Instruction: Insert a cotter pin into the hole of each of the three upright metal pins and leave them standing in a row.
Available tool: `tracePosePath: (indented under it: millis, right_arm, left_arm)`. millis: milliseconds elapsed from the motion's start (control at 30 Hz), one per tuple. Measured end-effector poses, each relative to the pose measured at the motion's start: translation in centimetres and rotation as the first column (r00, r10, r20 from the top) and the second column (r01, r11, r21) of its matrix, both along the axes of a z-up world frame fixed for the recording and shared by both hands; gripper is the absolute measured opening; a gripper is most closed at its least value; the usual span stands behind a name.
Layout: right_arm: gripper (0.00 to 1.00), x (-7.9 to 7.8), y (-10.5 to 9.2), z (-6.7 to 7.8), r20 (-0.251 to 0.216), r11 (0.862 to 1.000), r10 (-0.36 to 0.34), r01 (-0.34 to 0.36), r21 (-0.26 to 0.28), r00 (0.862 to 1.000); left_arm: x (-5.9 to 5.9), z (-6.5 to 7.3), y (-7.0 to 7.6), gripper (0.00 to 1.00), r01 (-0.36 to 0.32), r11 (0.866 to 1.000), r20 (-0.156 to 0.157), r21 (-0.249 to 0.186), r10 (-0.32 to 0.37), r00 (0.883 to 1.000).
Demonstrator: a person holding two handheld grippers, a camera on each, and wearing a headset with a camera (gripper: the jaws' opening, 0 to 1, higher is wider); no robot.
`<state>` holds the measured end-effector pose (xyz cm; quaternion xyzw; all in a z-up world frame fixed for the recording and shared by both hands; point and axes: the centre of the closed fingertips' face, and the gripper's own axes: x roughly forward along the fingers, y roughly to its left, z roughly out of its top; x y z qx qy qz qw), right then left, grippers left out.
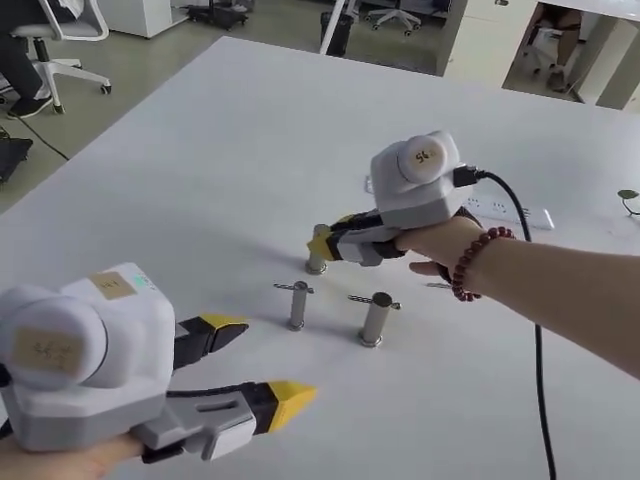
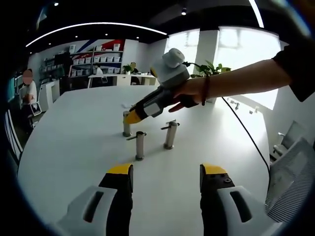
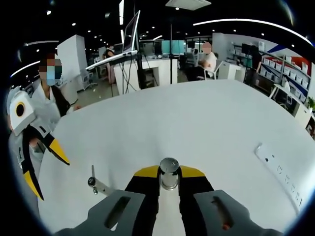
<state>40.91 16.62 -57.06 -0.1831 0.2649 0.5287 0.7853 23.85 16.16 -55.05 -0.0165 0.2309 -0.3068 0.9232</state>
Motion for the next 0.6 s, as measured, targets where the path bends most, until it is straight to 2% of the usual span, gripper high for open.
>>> tracePosePath:
  millis: [33, 233, 367, 600]
  right_arm:
    - [0.09, -0.17, -0.11, 0.00, 0.011, 1.000, 0.011, -0.011, -0.018, 1.000]
    - [0.09, -0.55, -0.16, 0.07, -0.006, 1.000, 0.006, -0.006, -0.023, 1.000]
    - [0.08, -0.73, -0.08, 0.10, 0.001, 0.999, 0.011, -0.011, -0.035, 1.000]
    - [0.08, -1.01, -0.04, 0.13, -0.002, 0.999, 0.008, -0.008, -0.048, 1.000]
  left_arm:
    - [-0.03, 0.01, -0.01, 0.54, -0.001, 1.000, -0.002, -0.002, 0.001, 1.000]
    - [-0.33, 0.02, -0.11, 0.54, 0.005, 1.000, -0.004, 0.004, -0.005, 1.000]
    - [-0.44, -0.10, -0.15, 0.54, 0.008, 1.000, -0.009, 0.010, -0.008, 1.000]
    - [-0.22, 0.17, 0.03, 0.54, -0.001, 1.000, -0.004, -0.007, 0.001, 1.000]
